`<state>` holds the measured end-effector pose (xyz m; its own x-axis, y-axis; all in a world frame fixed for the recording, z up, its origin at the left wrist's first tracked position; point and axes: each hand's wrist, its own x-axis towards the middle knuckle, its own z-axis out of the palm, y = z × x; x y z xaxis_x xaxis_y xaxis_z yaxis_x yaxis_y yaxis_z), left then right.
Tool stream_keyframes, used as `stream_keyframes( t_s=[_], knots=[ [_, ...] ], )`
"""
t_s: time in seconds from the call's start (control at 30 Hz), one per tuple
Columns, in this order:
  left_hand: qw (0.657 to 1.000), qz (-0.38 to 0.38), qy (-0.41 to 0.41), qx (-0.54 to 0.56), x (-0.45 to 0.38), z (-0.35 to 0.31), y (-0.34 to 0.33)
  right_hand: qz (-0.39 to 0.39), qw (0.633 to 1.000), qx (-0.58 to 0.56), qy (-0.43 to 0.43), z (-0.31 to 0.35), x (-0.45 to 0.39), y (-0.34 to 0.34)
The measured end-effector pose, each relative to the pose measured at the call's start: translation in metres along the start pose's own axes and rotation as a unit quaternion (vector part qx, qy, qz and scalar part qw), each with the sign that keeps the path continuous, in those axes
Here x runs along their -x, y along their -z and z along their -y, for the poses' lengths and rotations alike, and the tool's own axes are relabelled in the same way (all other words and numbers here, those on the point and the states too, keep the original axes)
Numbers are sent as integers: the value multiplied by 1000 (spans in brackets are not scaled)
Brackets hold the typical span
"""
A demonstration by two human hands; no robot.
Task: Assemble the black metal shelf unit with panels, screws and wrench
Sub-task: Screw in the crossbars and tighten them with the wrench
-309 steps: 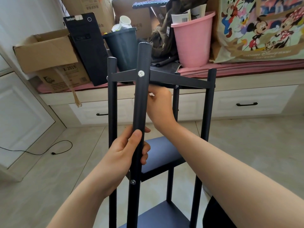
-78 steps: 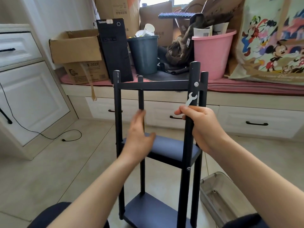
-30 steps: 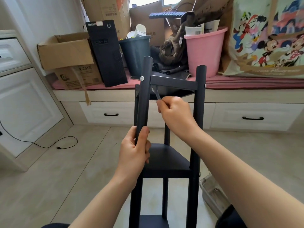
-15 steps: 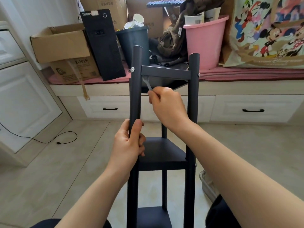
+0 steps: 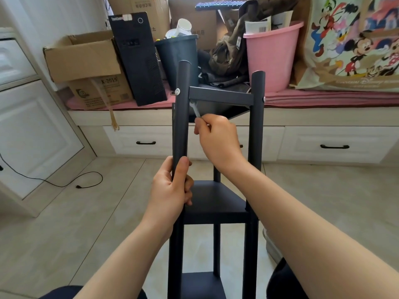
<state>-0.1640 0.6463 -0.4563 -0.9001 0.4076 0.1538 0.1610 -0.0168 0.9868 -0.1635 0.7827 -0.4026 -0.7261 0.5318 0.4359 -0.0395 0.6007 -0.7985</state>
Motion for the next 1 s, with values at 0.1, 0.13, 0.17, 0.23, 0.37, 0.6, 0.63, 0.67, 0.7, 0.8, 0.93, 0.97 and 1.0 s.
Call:
stream_keyframes(
  t_s=[0.1, 0.13, 0.17, 0.23, 0.37, 0.6, 0.63, 0.67, 0.7, 0.8, 0.93, 0.97, 1.0],
  knots=[
    [1000, 2, -4, 3, 1, 0, -1, 9, 999, -29, -12, 1, 0, -2],
    [1000, 4, -5, 3, 1, 0, -2, 10, 999, -32, -13, 1, 0, -2],
    [1000, 6, -8, 3, 1, 0, -2, 12, 999, -36, -14, 1, 0, -2],
    [1000, 7, -9, 3, 1, 0, -1, 18, 999, -41, -21, 1, -1, 0],
    [1000, 10, -5, 3, 0, 0, 2, 32, 999, -40, -19, -1, -5, 9],
    [1000, 14, -5, 4, 3, -1, -1, 27, 1000, 1, 8, -2, -6, 8],
    [1000, 15, -6, 5, 3, -1, -1, 25, 1000, 0, 10, -2, -7, 7],
    [1000, 16, -6, 7, 4, 0, -2, 22, 1000, -3, 12, -2, -7, 5],
    [1000, 18, -7, 7, 4, 0, -2, 18, 1000, -7, 15, -2, -7, 4],
    [1000, 20, -7, 4, 4, -2, -2, 2, 1000, -23, 17, -3, -7, 3],
    [1000, 24, 0, 10, 5, -3, -2, -7, 999, -20, 28, -2, -7, 3],
    [1000, 26, 0, 13, 6, -3, -2, -9, 999, -15, 33, -2, -7, 2],
    [1000, 28, 1, 14, 6, -3, -2, -12, 999, -11, 38, -2, -8, 2]
  ],
)
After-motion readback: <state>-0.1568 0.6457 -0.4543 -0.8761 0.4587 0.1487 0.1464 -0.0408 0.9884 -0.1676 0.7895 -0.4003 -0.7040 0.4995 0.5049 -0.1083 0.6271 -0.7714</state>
